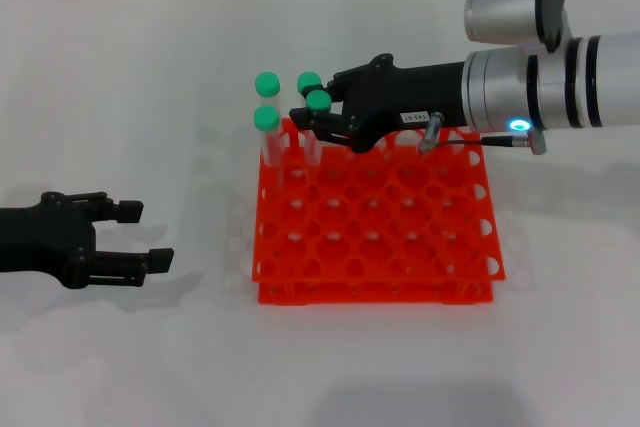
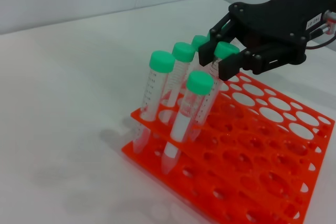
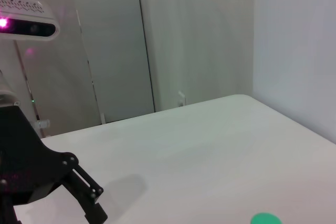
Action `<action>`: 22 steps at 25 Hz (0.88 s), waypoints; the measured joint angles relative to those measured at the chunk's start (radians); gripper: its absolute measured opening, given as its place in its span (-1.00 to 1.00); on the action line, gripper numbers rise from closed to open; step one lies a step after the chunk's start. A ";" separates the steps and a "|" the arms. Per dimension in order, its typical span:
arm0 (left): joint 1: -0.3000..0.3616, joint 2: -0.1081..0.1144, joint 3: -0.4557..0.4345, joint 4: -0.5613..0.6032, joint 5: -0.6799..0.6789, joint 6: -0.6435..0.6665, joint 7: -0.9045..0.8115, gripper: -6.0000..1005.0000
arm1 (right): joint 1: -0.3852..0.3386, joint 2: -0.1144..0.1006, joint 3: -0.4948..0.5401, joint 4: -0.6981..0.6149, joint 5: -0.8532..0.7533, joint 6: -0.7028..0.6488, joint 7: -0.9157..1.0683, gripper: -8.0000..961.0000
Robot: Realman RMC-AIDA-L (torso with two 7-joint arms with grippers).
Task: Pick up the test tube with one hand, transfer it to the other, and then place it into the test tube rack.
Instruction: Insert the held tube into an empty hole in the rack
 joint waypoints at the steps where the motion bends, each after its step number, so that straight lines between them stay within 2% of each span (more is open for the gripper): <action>1: -0.001 0.000 0.000 0.000 0.000 0.000 0.000 0.72 | 0.001 0.000 0.000 0.001 0.000 0.000 0.000 -0.24; 22: -0.008 0.005 0.001 0.000 0.000 -0.013 0.000 0.72 | 0.015 -0.001 -0.001 0.010 0.000 0.001 -0.002 -0.23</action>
